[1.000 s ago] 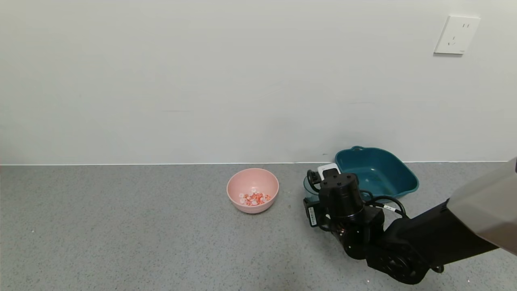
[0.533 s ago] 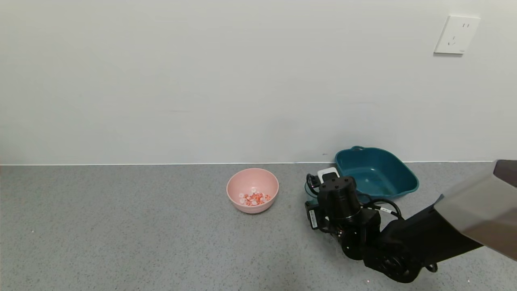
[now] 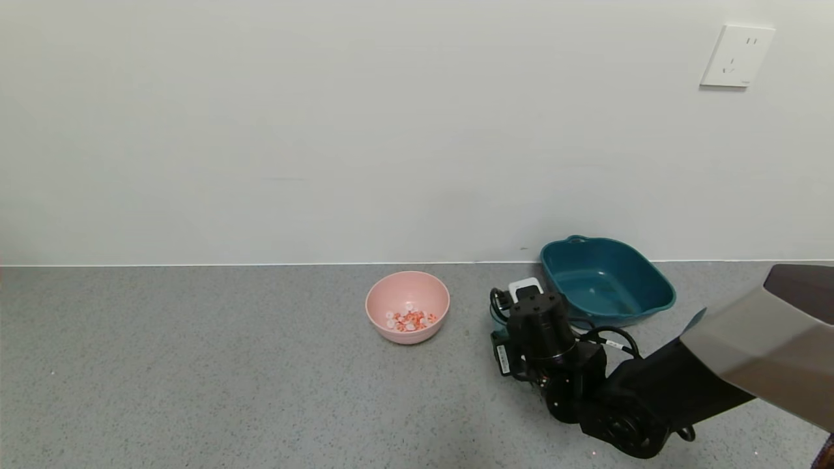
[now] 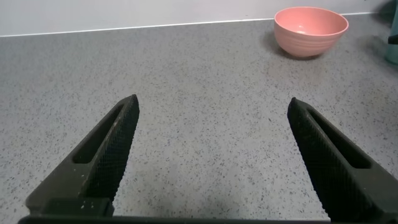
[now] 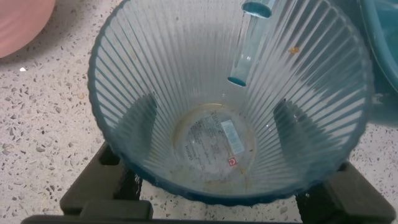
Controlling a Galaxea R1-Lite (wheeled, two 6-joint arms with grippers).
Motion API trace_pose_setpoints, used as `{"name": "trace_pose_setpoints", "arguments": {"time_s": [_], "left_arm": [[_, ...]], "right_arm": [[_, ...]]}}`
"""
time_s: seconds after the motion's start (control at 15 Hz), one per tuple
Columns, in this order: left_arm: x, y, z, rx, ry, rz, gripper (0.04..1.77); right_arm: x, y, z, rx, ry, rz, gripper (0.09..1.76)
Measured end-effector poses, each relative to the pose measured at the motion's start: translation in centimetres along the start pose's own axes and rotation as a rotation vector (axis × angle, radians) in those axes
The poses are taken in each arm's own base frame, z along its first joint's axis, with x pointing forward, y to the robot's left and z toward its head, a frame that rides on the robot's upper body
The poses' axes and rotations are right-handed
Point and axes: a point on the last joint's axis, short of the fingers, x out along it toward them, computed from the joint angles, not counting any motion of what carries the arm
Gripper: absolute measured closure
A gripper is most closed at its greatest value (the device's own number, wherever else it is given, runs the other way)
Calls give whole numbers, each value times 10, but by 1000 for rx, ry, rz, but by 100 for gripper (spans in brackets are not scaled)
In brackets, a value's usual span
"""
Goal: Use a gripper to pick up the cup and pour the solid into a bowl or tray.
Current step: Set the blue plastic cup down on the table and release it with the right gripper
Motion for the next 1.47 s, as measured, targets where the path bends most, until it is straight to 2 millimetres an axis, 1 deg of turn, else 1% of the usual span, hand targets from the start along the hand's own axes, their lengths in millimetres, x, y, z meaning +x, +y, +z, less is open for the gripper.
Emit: {"name": "trace_pose_setpoints", "arguments": {"time_s": [0.2,0.47,0.67,0.87,1.47], "left_arm": [[0,0,0,0,0,0,9],[0,0,0,0,0,0,9],[0,0,0,0,0,0,9],[0,0,0,0,1,0,9],[0,0,0,0,1,0,9]], "right_arm": [[0,0,-1,-2,2,0,52],[0,1,-2,-4,4,2,36],[-12,21,-4,-30,-6,56,29],[-1,2,-1,-7,2,3,24],[-3,-3,5,8,-12,-5,17]]}}
